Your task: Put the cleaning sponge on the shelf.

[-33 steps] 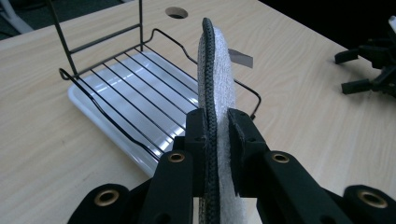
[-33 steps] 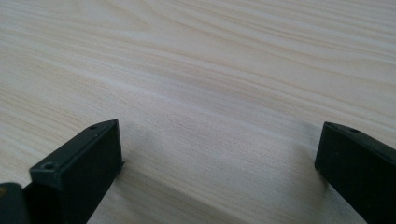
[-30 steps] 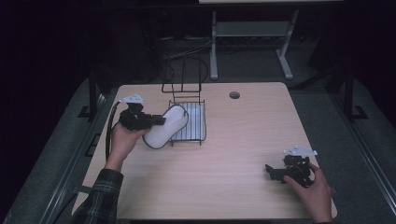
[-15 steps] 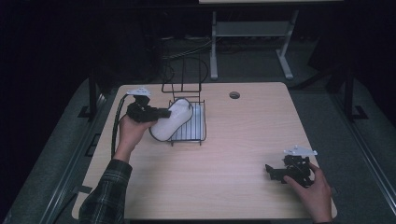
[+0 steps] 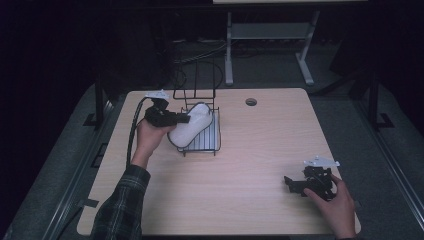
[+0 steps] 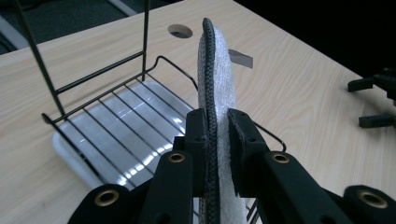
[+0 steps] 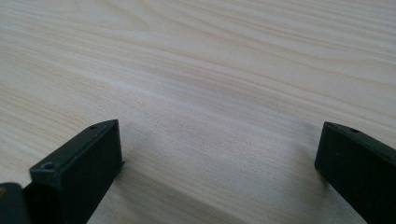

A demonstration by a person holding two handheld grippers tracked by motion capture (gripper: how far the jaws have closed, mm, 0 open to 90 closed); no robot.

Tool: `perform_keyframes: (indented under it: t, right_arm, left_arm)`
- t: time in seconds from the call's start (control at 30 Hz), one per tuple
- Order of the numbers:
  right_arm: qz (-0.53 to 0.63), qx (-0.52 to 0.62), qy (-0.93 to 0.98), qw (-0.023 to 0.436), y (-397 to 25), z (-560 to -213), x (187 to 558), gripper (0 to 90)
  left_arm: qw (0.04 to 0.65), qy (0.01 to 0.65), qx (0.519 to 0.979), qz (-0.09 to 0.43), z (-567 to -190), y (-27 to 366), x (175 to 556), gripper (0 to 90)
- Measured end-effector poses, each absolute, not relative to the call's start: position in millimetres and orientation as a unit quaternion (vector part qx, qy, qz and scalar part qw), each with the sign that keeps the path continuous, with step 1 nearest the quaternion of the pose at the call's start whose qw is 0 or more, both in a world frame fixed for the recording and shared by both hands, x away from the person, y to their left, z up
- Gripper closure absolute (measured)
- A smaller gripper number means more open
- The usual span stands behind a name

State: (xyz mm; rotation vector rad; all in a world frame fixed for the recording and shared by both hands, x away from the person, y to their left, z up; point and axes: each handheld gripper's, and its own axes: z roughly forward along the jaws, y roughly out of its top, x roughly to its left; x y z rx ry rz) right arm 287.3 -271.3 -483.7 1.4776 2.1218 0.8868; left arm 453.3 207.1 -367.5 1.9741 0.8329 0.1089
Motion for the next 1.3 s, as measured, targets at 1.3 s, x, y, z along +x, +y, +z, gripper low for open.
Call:
perform_keyframes:
  t: [1.3]
  right_arm:
    - [0.318,0.529,0.76,0.203,-271,-484,287,0.2]
  left_arm:
    - [0.439,0.369,0.816,0.07,-398,197,473,57.3]
